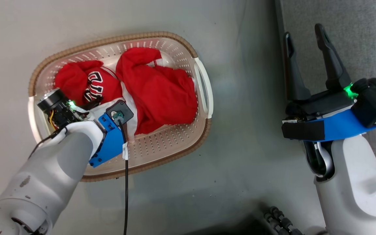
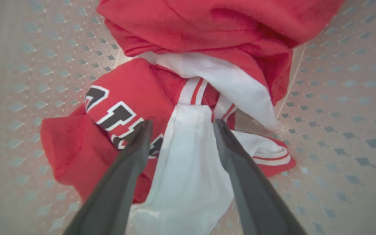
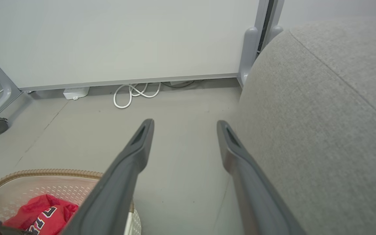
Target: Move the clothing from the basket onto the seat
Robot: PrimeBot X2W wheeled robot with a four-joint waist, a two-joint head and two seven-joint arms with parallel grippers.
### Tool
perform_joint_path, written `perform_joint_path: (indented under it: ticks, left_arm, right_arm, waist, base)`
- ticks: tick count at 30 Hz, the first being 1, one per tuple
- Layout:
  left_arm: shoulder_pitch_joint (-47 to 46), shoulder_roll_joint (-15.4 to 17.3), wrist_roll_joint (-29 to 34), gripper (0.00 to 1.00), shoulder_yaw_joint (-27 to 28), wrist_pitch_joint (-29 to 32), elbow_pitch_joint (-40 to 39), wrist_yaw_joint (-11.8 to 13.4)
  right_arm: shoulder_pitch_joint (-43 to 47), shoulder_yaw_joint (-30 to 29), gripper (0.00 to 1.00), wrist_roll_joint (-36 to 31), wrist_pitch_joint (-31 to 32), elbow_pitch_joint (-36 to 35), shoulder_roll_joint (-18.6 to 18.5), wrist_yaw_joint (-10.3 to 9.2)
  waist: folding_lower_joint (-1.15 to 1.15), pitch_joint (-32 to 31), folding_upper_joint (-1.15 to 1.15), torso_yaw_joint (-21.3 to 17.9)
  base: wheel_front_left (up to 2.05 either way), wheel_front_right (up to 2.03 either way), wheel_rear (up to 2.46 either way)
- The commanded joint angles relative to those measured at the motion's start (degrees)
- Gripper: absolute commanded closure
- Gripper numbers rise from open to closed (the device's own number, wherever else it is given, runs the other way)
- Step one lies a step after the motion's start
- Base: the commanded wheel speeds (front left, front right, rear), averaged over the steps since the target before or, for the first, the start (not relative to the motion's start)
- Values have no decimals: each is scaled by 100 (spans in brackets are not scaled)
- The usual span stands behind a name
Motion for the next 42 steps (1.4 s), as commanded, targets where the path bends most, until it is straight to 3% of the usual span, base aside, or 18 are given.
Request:
perform_joint_path:
  ticks: [1,14,17,30,42]
  left_arm:
    - [-142,80,-47,0,-104,82,14,-2]
    - [-395,348,-2,0,-408,760,-49,-2]
    - [-389,335,72,100,-417,866,-85,-2]
    - [-261,222,114,100,-419,786,-258,-2]
    - [-139,-74,-218,100,-419,6,-355,-1]
  right_arm:
    - [-128,-9,0,-26,-2,-56,-18,3]
    - [-265,-90,0,24,-2,-283,-18,3]
    - [-275,-92,0,43,-2,-300,-18,3]
    - [-204,-132,0,43,-2,-228,-18,3]
    - [4,-190,0,-111,-2,-40,-19,2]
  waist:
    - [-1,157,0,-43]
    - [-1,651,0,-116]
    - [-1,684,0,-126]
    - [-1,501,0,-67]
    - [-1,-246,0,284]
  base:
    - [0,0,0]
    - [0,0,0]
    - [0,0,0]
    - [0,0,0]
    - [0,0,0]
